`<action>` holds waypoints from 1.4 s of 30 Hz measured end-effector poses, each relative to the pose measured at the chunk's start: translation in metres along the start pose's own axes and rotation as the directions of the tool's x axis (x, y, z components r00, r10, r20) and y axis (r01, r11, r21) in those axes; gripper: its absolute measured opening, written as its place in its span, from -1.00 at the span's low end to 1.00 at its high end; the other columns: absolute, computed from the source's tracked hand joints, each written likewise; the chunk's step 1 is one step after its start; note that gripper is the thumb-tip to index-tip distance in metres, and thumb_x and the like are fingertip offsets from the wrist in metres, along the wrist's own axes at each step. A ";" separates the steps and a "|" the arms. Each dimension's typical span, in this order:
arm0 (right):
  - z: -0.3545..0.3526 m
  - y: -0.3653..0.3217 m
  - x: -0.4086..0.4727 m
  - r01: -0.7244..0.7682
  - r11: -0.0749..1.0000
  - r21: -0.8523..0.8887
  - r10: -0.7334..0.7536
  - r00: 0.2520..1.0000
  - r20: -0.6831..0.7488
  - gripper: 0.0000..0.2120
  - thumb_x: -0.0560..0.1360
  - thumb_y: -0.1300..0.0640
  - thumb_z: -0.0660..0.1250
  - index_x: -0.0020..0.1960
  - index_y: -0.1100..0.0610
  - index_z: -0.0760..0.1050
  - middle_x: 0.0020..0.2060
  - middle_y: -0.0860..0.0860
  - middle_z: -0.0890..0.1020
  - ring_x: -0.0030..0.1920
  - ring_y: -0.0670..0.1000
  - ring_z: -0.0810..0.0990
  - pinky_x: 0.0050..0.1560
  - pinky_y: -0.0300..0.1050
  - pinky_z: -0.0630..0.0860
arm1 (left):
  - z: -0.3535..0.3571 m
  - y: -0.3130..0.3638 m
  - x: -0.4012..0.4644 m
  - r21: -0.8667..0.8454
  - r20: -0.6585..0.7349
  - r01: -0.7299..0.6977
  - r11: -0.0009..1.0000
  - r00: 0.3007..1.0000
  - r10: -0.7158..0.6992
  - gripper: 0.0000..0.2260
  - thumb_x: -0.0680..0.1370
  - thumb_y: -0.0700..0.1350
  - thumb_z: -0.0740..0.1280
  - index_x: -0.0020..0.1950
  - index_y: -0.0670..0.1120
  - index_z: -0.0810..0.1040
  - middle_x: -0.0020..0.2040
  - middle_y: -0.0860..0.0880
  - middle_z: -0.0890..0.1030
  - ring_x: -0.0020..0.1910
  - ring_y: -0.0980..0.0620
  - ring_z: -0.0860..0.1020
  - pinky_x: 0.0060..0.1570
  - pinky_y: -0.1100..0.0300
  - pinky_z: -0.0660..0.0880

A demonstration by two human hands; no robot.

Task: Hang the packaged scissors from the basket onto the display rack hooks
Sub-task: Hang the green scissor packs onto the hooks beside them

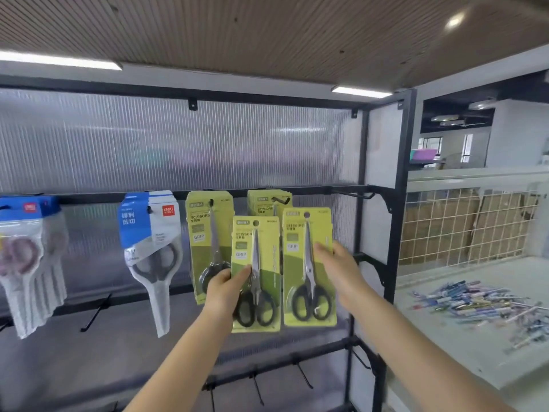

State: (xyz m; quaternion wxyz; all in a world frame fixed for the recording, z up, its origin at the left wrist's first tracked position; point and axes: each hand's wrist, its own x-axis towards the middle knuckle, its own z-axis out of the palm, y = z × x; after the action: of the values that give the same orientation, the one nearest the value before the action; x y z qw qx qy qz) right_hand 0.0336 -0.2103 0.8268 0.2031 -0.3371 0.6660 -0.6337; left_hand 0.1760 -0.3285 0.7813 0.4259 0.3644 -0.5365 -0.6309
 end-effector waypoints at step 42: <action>0.060 0.012 0.102 0.206 0.947 -0.247 -0.221 0.975 -0.036 -0.72 0.60 0.00 0.17 0.04 0.24 0.42 -0.14 0.06 0.54 -0.05 0.10 0.52 -0.28 -0.20 0.32 | -0.026 0.003 0.020 0.229 -0.044 -0.277 0.933 0.955 0.294 -0.81 0.56 -0.15 0.32 -0.04 -0.30 0.53 -0.17 -0.32 0.56 -0.26 -0.07 0.46 -0.24 0.10 0.40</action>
State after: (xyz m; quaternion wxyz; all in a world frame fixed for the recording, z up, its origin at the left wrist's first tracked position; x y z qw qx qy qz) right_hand 0.0031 -0.3247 0.8242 0.0698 -0.4091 0.7038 -0.5766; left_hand 0.1928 -0.3562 0.7799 0.4903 0.3518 -0.6335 -0.4843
